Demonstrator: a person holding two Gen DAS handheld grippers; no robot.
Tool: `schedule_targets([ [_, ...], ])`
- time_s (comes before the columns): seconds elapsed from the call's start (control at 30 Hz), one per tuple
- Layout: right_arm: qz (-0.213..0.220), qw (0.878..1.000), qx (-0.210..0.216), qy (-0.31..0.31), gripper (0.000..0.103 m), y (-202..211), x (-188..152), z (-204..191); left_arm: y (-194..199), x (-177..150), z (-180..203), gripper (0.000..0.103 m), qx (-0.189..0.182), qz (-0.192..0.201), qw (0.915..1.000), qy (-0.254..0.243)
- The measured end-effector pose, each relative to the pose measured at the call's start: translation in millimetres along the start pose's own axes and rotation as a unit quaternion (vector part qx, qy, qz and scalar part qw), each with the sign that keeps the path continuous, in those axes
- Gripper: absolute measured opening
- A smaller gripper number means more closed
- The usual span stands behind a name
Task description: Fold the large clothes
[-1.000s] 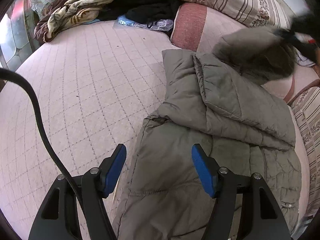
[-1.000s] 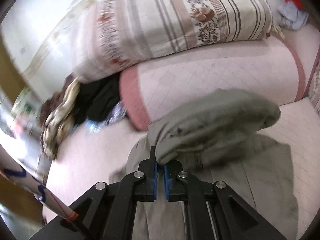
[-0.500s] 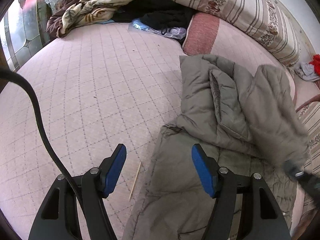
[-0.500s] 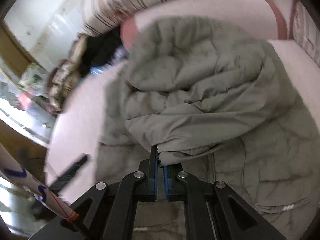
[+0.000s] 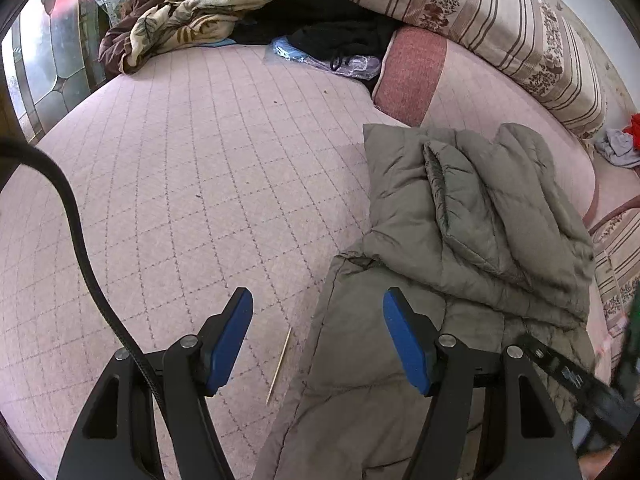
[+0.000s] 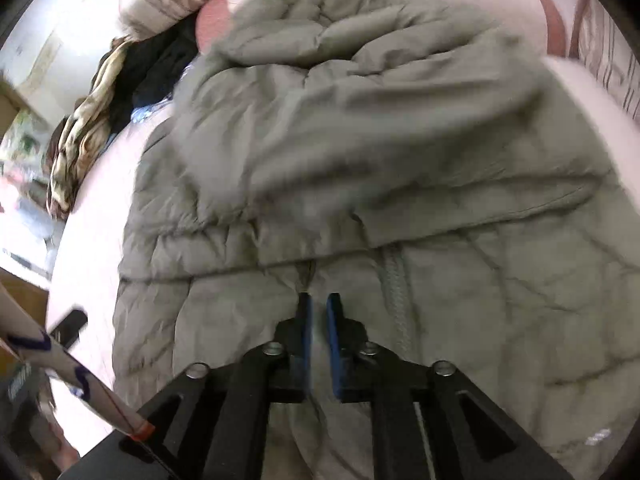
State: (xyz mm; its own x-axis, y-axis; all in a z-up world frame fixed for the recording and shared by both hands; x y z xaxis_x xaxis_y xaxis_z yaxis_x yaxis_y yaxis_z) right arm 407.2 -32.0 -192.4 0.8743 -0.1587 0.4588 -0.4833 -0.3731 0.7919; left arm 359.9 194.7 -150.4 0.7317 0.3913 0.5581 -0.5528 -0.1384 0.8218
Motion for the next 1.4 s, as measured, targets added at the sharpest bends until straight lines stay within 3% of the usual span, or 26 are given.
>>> schedule_targets([
  [0.07, 0.004, 1.000, -0.004, 0.023, 0.021, 20.1, -6.6, -3.9, 0.5, 0.1, -1.2, 0.067, 0.000, 0.000, 1.0000, 0.003],
  [0.17, 0.016, 0.999, -0.005, 0.044, 0.022, 54.9, -7.7, -2.3, 0.3, -0.1, -1.9, 0.067, -0.001, -0.002, 1.0000, 0.005],
  [0.23, 0.041, 0.997, -0.023, 0.058, 0.023, 71.9, 8.9, -3.3, 1.0, -0.7, -0.8, 0.067, -0.002, -0.003, 1.0000, 0.004],
  [0.3, 0.074, 0.993, -0.051, 0.070, 0.035, 86.9, 36.6, 0.3, 2.4, -1.2, 1.1, 0.067, -0.001, -0.001, 1.0000, 0.000],
  [0.33, 0.095, 0.990, -0.071, 0.072, 0.048, 91.1, 56.0, 2.3, 2.8, -1.0, 1.8, 0.067, -0.001, 0.001, 1.0000, -0.002],
  [0.37, 0.116, 0.987, -0.087, 0.073, 0.056, 90.6, 77.8, -0.6, 3.2, -0.8, 2.7, 0.067, 0.000, 0.002, 1.0000, -0.004],
  [0.43, 0.140, 0.978, -0.130, 0.081, 0.057, 85.4, 107.9, 2.7, 3.5, -0.9, 4.4, 0.067, 0.003, 0.004, 1.0000, -0.008],
  [0.57, 0.103, 0.976, -0.178, 0.067, 0.056, 36.6, 144.8, 20.9, -0.5, 0.3, 3.4, 0.067, 0.006, 0.000, 0.9999, -0.009],
  [0.63, 0.062, 0.984, -0.162, 0.040, 0.057, 15.2, 135.5, 37.8, -2.2, 0.9, 0.9, 0.067, 0.004, -0.005, 1.0000, -0.007],
  [0.67, 0.021, 0.989, -0.145, 0.020, 0.057, -3.9, 120.4, 46.7, -2.8, 1.3, 0.1, 0.067, 0.002, -0.007, 1.0000, -0.005],
  [0.73, -0.015, 0.990, -0.139, 0.027, 0.057, -21.9, 91.5, 57.5, -2.6, 2.0, -1.1, 0.067, -0.004, -0.009, 0.9999, -0.003],
  [0.8, -0.010, 0.987, -0.151, 0.058, 0.057, -22.8, 80.2, 55.3, -1.1, 2.1, -0.8, 0.067, -0.006, -0.007, 0.9999, -0.003],
  [0.9, -0.005, 0.988, -0.147, 0.048, 0.057, -7.3, 85.9, 51.8, 0.9, 0.3, -0.2, 0.067, -0.004, -0.005, 0.9999, -0.008],
  [1.03, 0.095, 0.985, -0.137, 0.048, 0.057, 44.2, 102.8, 26.2, 1.5, 0.0, -1.5, 0.067, -0.003, -0.005, 1.0000, -0.004],
  [1.13, 0.130, 0.981, -0.122, 0.072, 0.057, 58.9, 113.2, -6.2, 0.1, 0.4, -1.9, 0.067, -0.002, -0.007, 1.0000, -0.001],
  [1.27, 0.113, 0.984, -0.091, 0.102, 0.057, 33.9, 125.5, -47.9, -0.6, 0.5, -1.8, 0.067, -0.002, -0.008, 1.0000, -0.002],
  [1.4, 0.041, 0.994, -0.067, 0.079, 0.057, -33.7, 120.7, -61.8, -0.6, 2.7, -5.0, 0.067, 0.001, -0.005, 1.0000, 0.001],
])
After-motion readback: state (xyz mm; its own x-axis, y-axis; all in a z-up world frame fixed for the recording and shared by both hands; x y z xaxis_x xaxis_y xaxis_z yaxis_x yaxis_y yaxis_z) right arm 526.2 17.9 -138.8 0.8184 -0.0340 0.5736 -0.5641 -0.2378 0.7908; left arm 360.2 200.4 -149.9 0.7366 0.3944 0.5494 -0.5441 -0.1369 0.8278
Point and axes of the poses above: each gripper's, at about its wrist camera, not at the fingertips, and y roughly against the way its jaws point, z to its right, x to its top, the point moved 5 cm from there along -y, roughly the way its jaws point, and after that the axes turned 8 degrees about x, right-handed, at the moved point
